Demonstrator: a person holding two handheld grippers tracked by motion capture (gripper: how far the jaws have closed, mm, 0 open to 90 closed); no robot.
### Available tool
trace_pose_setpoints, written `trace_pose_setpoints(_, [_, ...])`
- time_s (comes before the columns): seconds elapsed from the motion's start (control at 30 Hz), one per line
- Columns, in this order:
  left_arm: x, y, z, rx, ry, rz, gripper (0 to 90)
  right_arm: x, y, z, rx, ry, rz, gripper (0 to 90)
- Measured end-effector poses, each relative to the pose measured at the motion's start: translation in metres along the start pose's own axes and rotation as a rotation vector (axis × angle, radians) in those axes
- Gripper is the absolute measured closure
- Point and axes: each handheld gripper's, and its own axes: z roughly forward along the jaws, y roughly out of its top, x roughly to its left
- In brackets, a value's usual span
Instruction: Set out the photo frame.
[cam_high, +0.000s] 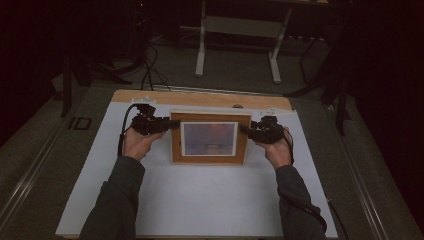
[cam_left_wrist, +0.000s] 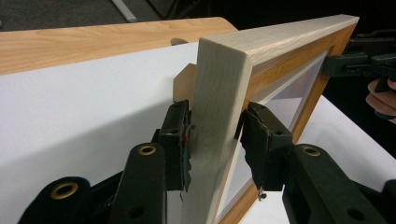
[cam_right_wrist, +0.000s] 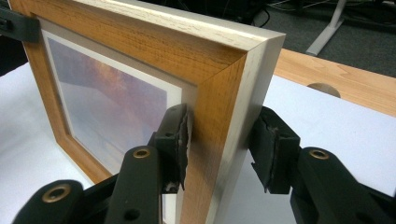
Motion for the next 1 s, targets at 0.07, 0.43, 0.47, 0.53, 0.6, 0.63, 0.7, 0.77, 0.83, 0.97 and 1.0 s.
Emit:
trace_pose_setpoints(0.07, [0.0, 0.0, 0.0, 0.001, 0.001, -0.006, 62.9, 0.0, 0.0, 0.0, 0.002, 0.002, -0.003, 57.1])
trace_pose_setpoints(0.43, [-0.002, -0.001, -0.001, 0.001, -0.001, -0.035, 62.0, 0.001, -0.001, 0.003, 0.003, 0.002, -0.002, 54.1])
trace_pose_setpoints(0.47, [-0.002, -0.002, -0.001, 0.001, -0.002, -0.035, 62.1, 0.001, -0.001, 0.003, 0.003, 0.001, -0.003, 54.2])
trace_pose_setpoints(0.53, [-0.002, -0.002, -0.001, 0.002, -0.006, -0.036, 62.2, 0.001, 0.0, 0.003, 0.003, 0.0, -0.003, 54.3])
trace_pose_setpoints(0.6, [-0.001, -0.002, -0.002, 0.003, -0.007, -0.035, 62.4, 0.001, 0.0, 0.003, 0.004, 0.0, -0.003, 54.2])
trace_pose_setpoints(0.63, [-0.001, -0.002, -0.002, 0.003, -0.01, -0.036, 62.2, 0.001, 0.0, 0.003, 0.004, 0.0, -0.002, 54.0])
trace_pose_setpoints(0.7, [0.0, -0.002, -0.002, -0.001, -0.015, -0.04, 61.0, 0.001, 0.0, 0.003, 0.006, -0.004, -0.002, 53.4])
trace_pose_setpoints(0.77, [0.0, -0.002, -0.003, -0.004, -0.014, -0.04, 58.2, 0.001, -0.001, 0.001, 0.006, -0.001, 0.0, 52.0])
trace_pose_setpoints(0.83, [0.0, -0.002, -0.004, -0.009, -0.016, -0.039, 56.8, 0.001, -0.002, 0.0, 0.012, 0.009, 0.013, 50.1])
trace_pose_setpoints(0.97, [-0.001, -0.001, -0.009, -0.023, -0.006, -0.034, 54.3, 0.001, -0.004, -0.002, 0.016, 0.011, 0.009, 48.7])
trace_pose_setpoints(1.0, [-0.001, -0.001, -0.01, -0.027, -0.003, -0.03, 54.1, 0.001, -0.004, -0.003, 0.016, 0.01, 0.012, 48.5])
